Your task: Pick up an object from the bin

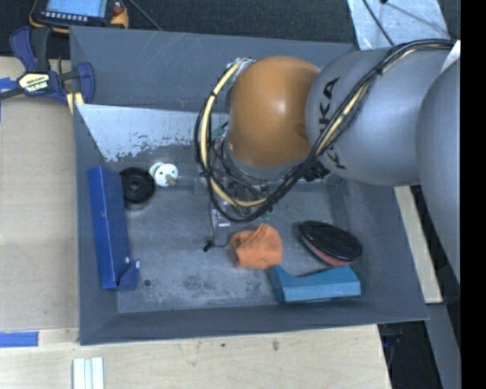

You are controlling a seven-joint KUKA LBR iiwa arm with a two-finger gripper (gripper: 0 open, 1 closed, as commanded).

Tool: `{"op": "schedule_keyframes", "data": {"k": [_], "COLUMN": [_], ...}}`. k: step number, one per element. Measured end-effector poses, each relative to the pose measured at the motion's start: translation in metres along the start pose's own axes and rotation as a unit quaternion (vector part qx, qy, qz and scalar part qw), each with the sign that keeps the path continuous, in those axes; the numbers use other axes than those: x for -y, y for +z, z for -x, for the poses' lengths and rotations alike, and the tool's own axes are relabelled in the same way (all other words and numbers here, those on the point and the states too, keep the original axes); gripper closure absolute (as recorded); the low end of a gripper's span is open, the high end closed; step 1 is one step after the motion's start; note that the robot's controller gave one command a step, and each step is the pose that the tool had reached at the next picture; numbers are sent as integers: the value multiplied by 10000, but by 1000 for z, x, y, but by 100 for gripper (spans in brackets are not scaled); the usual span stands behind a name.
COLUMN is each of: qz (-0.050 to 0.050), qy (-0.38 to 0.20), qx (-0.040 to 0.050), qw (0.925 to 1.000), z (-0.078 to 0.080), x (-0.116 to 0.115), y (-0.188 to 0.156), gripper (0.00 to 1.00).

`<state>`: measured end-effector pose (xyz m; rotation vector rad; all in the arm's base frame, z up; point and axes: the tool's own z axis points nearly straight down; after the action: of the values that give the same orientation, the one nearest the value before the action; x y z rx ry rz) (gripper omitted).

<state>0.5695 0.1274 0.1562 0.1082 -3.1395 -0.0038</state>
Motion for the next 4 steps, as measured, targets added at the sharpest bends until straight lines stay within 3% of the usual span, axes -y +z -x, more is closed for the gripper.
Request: {"op": "schedule_keyframes", "data": {"k": [1,2,3,4], "qz": [-21,-16,-24,14], "qy": [-22,-37,-410,-534], "qx": [50,18,-31,43], "qw": [10000,10000,9992,9986], "z": [9,1,5,15], "x": [29,30,6,25], "y": [9,14,-22,-50], "gripper": [0,0,0,0]}}
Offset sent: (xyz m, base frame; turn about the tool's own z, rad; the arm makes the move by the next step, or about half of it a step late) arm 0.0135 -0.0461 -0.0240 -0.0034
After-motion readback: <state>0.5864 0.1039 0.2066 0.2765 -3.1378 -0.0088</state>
